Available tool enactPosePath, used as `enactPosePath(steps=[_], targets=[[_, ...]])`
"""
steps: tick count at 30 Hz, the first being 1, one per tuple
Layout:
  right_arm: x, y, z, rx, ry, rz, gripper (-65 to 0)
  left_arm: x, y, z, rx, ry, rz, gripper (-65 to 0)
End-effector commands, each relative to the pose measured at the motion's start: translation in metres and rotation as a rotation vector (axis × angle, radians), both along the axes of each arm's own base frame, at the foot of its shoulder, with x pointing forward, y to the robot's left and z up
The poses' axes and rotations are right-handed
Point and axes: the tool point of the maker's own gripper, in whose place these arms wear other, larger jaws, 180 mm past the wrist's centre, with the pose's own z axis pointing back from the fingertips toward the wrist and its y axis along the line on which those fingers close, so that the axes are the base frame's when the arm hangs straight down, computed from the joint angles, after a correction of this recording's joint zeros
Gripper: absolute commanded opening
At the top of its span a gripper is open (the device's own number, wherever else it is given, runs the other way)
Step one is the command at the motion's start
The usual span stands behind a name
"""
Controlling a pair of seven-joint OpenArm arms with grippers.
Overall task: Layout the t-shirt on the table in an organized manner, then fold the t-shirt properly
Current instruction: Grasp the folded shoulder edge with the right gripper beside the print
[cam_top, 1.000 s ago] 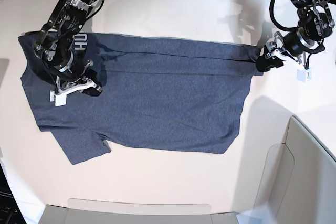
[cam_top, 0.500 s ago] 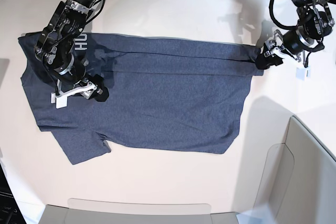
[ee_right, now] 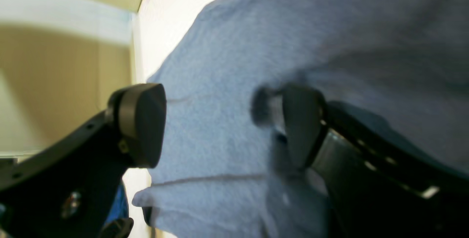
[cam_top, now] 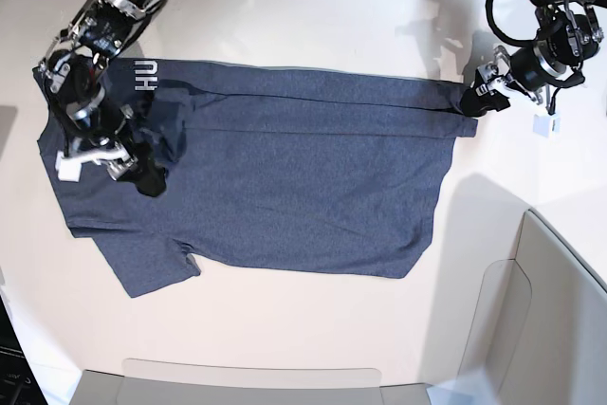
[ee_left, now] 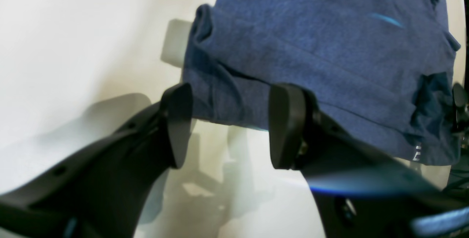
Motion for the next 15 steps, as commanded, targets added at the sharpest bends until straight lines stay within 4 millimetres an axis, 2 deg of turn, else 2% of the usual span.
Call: enactPosePath(steps=[1,5,9,13,15], targets=[[-0.002,-0.009,0.013,-0.013,-0.046,-0.004,-16.0,0.007,0.001,0.011,0.006,-0.04,-0.011,-33.7],[-0.032,-0.03,0.006,-0.008,-0.026,-0.038,-16.0,0.005,0.001,0.01,0.006,-0.037,-0.011,-33.7],[-0.051,-0.037,0.001,-0.02,-0.001,-0.05,-16.0,0.002,0.0,0.008,0.006,-0.027,-0.013,-33.7],[-0.051,-0.03,-0.002,-0.014,0.004,-0.036,-16.0,0.002,0.0,0.008,0.006,-0.027,-0.013,-33.7],[-0.047,-0.02,-0.002,0.002,0.003,-0.014,-16.0,0.002,0.0,0.007,0.006,-0.026,-0.013,-33.7]])
